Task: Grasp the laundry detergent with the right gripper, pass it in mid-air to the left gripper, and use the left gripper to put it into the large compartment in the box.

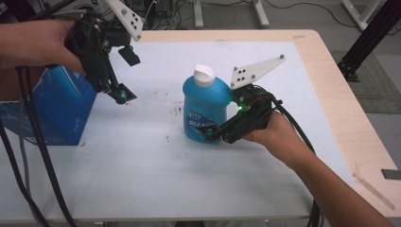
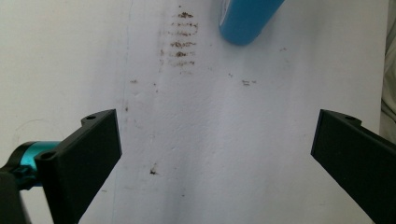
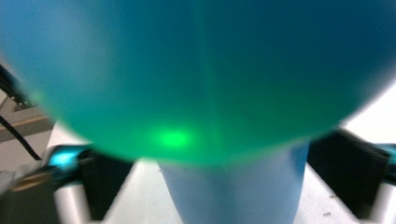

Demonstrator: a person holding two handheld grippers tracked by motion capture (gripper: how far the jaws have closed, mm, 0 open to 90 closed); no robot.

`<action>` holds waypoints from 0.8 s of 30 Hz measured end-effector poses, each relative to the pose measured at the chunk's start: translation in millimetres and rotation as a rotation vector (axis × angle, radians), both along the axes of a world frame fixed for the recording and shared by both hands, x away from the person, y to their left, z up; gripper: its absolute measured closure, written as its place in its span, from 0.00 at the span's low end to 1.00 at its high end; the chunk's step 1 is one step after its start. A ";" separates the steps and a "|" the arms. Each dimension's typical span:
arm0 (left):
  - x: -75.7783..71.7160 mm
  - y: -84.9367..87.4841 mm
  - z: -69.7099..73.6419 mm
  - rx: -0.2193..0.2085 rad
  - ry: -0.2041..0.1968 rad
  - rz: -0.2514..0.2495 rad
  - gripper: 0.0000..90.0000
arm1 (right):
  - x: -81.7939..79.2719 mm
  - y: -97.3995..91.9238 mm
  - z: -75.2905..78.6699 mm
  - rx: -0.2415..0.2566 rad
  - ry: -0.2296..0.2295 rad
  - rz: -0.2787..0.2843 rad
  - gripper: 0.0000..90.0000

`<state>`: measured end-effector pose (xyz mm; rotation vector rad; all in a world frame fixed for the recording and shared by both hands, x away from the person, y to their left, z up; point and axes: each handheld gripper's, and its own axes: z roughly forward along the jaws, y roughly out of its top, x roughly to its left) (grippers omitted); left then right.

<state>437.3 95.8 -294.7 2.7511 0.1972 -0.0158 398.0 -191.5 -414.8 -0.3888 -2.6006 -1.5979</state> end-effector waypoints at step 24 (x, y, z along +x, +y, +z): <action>1.4 0.2 -2.4 -0.006 0.007 0.003 0.02 | 0.6 -2.5 -4.0 0.056 -0.045 -0.014 0.36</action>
